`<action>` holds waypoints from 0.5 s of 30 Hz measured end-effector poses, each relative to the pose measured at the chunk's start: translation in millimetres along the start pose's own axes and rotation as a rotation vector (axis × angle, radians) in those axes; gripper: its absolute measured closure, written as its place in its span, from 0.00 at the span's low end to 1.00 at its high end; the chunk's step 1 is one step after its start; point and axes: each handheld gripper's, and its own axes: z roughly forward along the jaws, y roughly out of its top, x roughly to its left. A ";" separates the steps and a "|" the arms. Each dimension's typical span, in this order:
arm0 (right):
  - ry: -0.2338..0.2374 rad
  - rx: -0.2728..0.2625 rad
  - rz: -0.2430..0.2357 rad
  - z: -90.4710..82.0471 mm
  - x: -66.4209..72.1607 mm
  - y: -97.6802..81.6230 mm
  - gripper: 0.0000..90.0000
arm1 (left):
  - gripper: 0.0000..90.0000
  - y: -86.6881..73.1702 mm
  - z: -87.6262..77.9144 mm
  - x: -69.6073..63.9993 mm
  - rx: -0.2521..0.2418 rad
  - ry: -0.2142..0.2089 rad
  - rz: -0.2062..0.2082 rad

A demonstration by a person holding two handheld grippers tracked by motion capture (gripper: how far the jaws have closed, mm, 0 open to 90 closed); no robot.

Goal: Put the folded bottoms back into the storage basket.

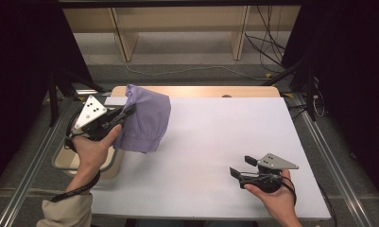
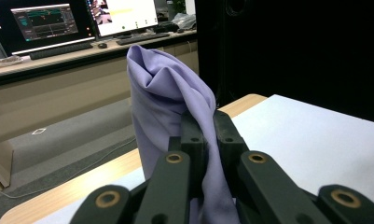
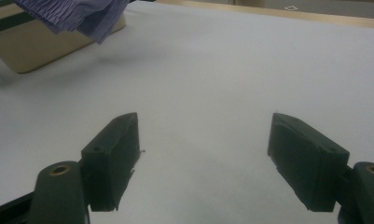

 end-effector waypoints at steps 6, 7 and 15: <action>0.000 0.000 -0.001 0.1 0.3 0.0 0.29 | 0.94 1.2 -2.1 2.3 0.000 0.007 0.001; 0.000 0.001 -0.001 0.2 0.3 0.0 0.29 | 0.94 1.5 -2.6 2.6 -0.001 0.007 0.000; 0.000 0.000 0.000 0.0 0.0 0.0 0.29 | 0.94 2.8 -5.3 6.3 -0.009 0.018 -0.005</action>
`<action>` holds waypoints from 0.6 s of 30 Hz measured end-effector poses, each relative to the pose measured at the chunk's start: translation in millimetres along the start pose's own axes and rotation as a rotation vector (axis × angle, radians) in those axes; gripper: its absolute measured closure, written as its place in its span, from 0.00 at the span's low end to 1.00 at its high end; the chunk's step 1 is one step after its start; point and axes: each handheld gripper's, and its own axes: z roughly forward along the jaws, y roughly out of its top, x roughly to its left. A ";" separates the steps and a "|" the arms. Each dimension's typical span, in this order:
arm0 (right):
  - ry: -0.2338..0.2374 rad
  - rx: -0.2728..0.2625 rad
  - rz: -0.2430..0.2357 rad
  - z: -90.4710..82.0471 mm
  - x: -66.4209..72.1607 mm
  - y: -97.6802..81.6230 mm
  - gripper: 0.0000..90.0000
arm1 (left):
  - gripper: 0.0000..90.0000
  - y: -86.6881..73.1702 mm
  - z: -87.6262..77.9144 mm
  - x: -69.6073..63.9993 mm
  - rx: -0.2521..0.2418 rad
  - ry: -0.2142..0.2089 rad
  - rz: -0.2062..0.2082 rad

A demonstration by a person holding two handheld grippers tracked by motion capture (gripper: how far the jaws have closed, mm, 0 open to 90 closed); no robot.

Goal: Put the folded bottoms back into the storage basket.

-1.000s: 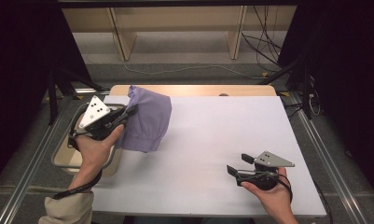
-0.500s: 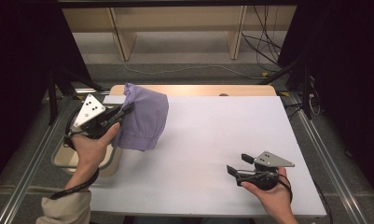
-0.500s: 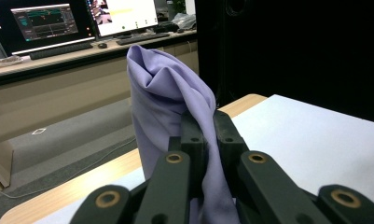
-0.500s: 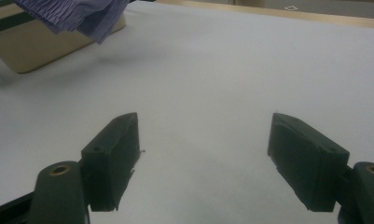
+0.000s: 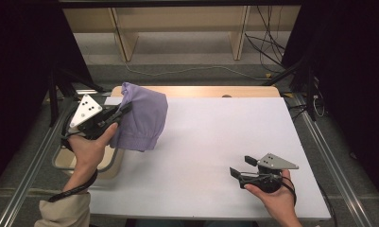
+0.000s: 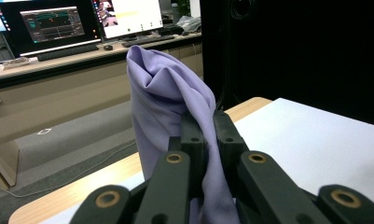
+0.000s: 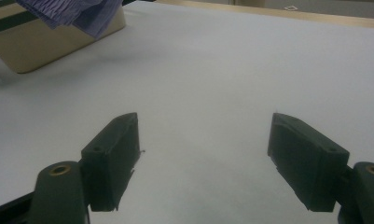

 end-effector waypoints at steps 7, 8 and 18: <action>0.000 0.000 -0.001 0.0 0.1 0.0 0.29 | 0.94 1.8 -2.7 2.5 -0.006 0.006 -0.002; 0.000 0.000 -0.001 0.2 0.2 0.0 0.29 | 0.94 1.8 -2.7 2.5 -0.006 0.006 -0.002; 0.000 -0.001 -0.001 0.2 0.2 0.0 0.29 | 0.94 3.9 -5.8 5.4 -0.014 0.017 -0.007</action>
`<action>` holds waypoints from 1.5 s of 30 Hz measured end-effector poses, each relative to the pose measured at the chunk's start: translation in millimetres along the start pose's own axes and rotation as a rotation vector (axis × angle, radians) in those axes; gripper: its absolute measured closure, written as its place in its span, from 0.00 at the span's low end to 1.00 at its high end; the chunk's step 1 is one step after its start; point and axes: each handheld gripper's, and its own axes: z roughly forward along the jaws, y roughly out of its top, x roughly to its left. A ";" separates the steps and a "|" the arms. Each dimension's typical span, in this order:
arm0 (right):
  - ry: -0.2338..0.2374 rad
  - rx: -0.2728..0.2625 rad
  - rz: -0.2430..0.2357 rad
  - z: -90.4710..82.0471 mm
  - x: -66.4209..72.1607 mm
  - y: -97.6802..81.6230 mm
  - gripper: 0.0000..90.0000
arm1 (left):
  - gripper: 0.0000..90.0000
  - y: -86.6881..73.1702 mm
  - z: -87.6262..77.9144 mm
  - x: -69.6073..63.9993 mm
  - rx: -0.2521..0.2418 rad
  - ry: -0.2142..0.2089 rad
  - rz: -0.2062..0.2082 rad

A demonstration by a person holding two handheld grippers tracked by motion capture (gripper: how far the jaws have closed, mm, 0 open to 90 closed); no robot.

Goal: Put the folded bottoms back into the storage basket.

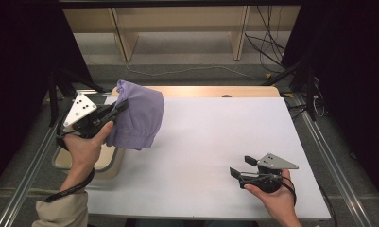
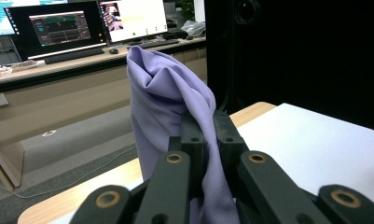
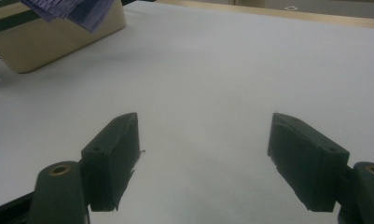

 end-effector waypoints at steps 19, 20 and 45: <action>0.001 -0.001 0.001 0.2 0.2 0.0 0.29 | 0.94 4.1 -7.3 8.3 -0.012 0.023 -0.008; 0.002 -0.001 0.001 0.2 0.1 0.0 0.29 | 0.94 4.3 -7.8 8.8 -0.012 0.024 -0.008; 0.001 -0.002 0.002 0.0 0.0 0.2 0.29 | 0.94 6.6 -15.2 17.6 -0.026 0.047 -0.015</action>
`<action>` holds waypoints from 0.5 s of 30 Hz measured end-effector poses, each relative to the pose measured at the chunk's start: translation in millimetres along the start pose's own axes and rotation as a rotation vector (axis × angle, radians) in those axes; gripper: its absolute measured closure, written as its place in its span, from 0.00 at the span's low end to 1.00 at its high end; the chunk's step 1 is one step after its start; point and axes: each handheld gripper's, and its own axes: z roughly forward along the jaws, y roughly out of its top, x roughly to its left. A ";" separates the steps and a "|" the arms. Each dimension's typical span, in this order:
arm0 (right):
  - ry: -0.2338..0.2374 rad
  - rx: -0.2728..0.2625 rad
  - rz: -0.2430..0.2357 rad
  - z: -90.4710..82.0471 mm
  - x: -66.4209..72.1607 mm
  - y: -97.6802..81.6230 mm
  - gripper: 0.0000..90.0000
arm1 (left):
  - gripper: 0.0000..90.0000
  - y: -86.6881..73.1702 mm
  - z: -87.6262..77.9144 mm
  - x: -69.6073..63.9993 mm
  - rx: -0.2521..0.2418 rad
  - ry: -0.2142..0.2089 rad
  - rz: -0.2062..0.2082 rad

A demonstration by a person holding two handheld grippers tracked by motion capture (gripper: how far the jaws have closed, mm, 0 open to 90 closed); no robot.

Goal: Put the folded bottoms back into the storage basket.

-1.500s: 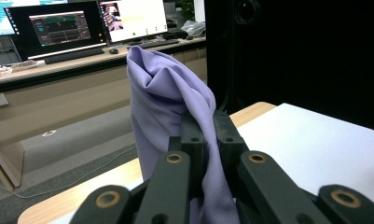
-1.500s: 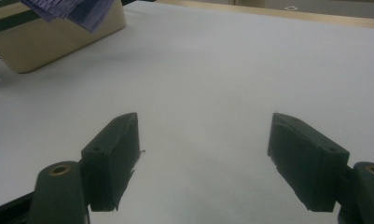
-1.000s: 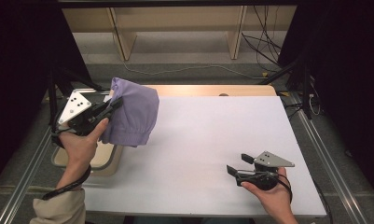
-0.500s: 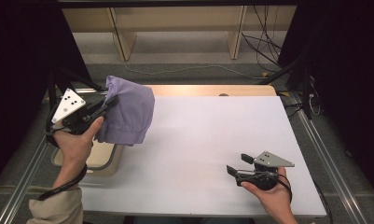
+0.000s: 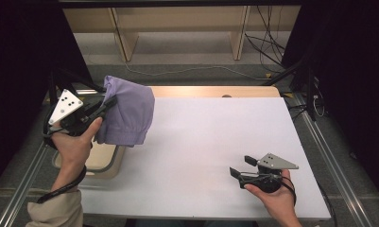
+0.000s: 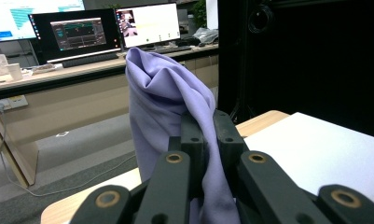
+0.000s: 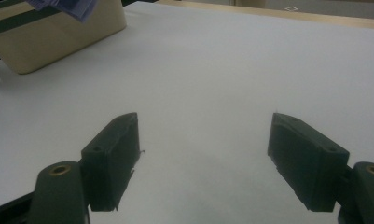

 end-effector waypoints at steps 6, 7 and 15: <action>0.000 0.000 0.000 0.1 -0.1 0.0 0.29 | 0.94 1.1 -1.9 1.8 -0.003 0.005 -0.003; 0.000 0.000 0.000 0.0 -0.1 0.0 0.29 | 0.94 1.5 -2.4 2.3 -0.004 0.007 -0.001; 0.000 0.000 0.000 0.0 -0.1 0.0 0.29 | 0.94 3.1 -5.5 5.8 -0.010 0.015 -0.003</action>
